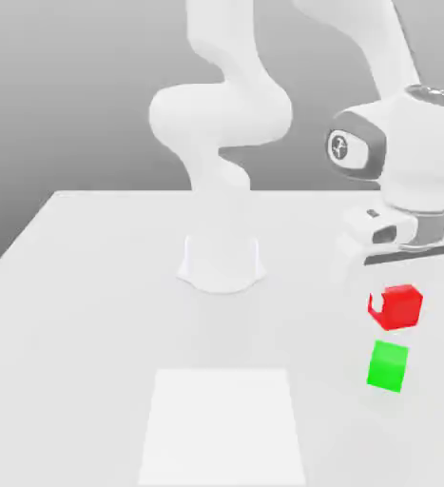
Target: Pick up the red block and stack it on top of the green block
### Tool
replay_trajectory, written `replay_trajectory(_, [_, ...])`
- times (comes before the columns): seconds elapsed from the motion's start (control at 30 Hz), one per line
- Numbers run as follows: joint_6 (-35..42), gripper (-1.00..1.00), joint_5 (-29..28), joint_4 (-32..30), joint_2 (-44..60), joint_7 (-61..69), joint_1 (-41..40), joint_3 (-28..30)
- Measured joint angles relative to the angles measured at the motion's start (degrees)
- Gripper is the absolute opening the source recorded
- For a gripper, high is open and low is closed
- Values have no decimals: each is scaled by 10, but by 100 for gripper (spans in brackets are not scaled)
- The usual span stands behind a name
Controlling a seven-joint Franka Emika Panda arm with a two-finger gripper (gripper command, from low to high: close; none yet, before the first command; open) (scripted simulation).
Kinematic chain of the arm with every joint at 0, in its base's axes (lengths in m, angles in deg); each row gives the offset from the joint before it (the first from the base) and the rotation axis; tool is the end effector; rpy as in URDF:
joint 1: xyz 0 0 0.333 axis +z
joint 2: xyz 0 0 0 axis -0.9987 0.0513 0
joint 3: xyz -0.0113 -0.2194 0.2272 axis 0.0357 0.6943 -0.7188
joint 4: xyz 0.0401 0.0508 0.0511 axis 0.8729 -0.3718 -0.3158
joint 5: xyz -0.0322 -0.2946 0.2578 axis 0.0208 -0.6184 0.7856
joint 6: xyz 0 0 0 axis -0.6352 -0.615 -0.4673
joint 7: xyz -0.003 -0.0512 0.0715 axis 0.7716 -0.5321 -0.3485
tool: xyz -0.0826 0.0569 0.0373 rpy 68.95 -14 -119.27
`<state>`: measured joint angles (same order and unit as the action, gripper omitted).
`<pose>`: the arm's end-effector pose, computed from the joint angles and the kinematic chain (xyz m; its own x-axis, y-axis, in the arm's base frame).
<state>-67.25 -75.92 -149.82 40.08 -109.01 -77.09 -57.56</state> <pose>0.3073 0.2551 0.2418 0.8924 -0.4512 0.0058 -0.4512 -0.8924 -0.0007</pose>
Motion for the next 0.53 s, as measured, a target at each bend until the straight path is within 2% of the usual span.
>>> replay_trajectory(0.23, [-46, -100, -79, 6, 58, -54, -9, 8])
replay_trajectory(0.43, [-98, -100, -166, 6, 120, -116, 13, 46])
replay_trajectory(0.47, [-104, 100, -177, 6, 128, -124, 17, 53])
replay_trajectory(0.53, [-104, 100, -177, 6, 128, -124, 17, 53])
